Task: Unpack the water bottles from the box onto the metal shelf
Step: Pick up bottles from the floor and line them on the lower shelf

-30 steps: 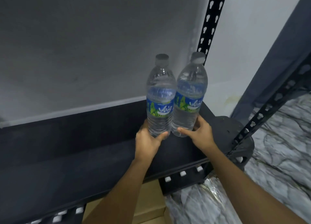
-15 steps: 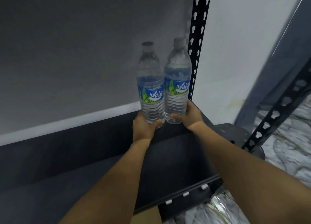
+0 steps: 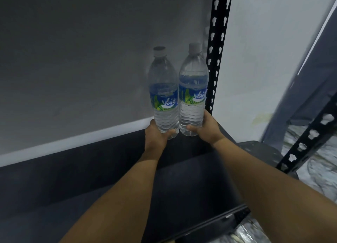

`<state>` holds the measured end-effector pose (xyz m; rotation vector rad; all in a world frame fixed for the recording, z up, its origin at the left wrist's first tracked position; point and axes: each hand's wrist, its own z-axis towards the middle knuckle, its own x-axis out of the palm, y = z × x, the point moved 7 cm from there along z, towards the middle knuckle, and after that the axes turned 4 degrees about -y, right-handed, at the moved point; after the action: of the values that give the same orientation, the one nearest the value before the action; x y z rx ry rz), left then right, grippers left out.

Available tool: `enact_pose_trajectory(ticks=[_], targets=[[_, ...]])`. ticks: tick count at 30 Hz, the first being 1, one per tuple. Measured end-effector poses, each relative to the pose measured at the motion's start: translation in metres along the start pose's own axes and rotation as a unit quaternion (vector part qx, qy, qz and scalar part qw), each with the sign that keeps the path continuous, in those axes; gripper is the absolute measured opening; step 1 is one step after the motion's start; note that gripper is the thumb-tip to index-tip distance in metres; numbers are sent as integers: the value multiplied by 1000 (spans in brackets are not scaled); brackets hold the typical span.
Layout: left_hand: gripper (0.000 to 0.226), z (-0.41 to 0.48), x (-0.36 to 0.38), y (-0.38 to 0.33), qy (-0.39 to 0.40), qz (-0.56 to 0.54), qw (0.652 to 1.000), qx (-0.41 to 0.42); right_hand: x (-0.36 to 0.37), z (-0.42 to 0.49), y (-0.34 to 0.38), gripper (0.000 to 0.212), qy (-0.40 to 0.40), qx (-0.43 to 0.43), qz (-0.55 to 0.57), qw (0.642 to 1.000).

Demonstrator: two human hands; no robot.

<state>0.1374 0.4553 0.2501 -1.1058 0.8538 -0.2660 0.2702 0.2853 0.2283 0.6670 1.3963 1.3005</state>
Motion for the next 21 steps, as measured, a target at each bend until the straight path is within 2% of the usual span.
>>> enact_pose_trajectory(ticks=[7, 10, 12, 14, 16, 21], targets=[[66, -5, -1, -6, 25, 9, 999, -23, 1, -7, 9, 83, -1, 0, -45, 999], [56, -9, -4, -1, 82, 83, 992, -44, -4, -19, 4, 91, -28, 36, -99, 994], [48, -20, -10, 8, 99, 130, 986, -41, -11, -38, 0, 82, -38, 49, -172, 983], [57, -38, -17, 17, 114, 148, 982, -39, -17, -65, 1, 75, -34, 44, -189, 980], [62, -65, -22, 27, 136, 168, 976, -28, -19, -94, 1, 68, -22, 22, -210, 977], [49, -136, -47, 43, 132, 182, 973, 47, -18, -163, 0, 45, 1, -46, -301, 952]])
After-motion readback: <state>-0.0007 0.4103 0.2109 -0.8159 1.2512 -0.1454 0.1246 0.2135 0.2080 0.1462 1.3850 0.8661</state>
